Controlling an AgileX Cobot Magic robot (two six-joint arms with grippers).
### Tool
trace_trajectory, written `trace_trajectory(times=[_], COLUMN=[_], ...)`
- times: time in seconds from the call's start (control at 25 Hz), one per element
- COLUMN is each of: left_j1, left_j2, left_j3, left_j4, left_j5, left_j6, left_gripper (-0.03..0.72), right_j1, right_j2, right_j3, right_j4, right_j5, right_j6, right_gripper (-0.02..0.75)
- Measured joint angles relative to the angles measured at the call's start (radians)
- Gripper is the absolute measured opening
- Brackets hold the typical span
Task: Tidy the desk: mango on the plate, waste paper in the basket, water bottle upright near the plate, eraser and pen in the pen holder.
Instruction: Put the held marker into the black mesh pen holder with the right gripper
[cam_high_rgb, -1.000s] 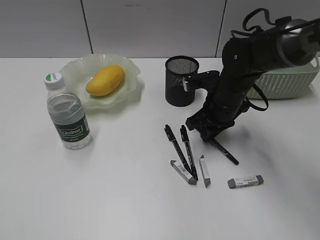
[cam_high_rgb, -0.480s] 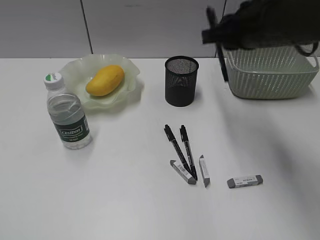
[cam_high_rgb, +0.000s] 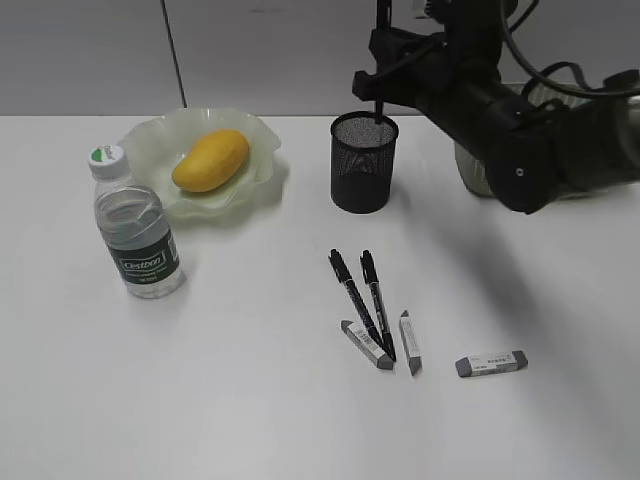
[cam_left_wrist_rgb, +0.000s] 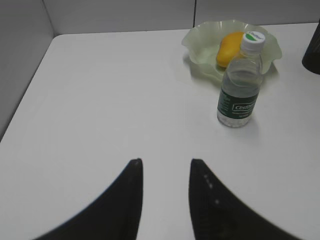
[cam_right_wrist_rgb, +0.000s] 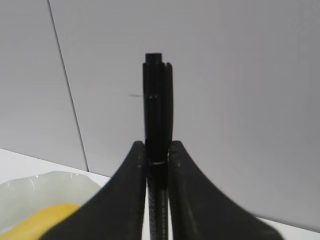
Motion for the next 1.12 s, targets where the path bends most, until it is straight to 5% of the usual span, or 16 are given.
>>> trace_trajectory(times=[0.56,0.84,0.96,1.12], left_j1=[0.0,0.0,0.0,0.0], left_j2=[0.0,0.0,0.0,0.0], left_j3=[0.0,0.0,0.0,0.0], left_j4=[0.0,0.0,0.0,0.0], left_j5=[0.0,0.0,0.0,0.0], left_j6=[0.0,0.0,0.0,0.0], left_gripper=[0.237,0.237,0.237,0.237], right_j1=[0.0,0.0,0.0,0.0], right_j2=[0.227,0.2,0.099,-0.159], right_j3=[-0.124,-0.125,-0.125,-0.125], right_j4=[-0.008,-0.015,-0.047,-0.073], right_j5=[0.019,0.055,0.193,0.669], right_j6=[0.004,0.007,0.011,0.015], right_gripper=[0.111,0.445,0.491,0.5])
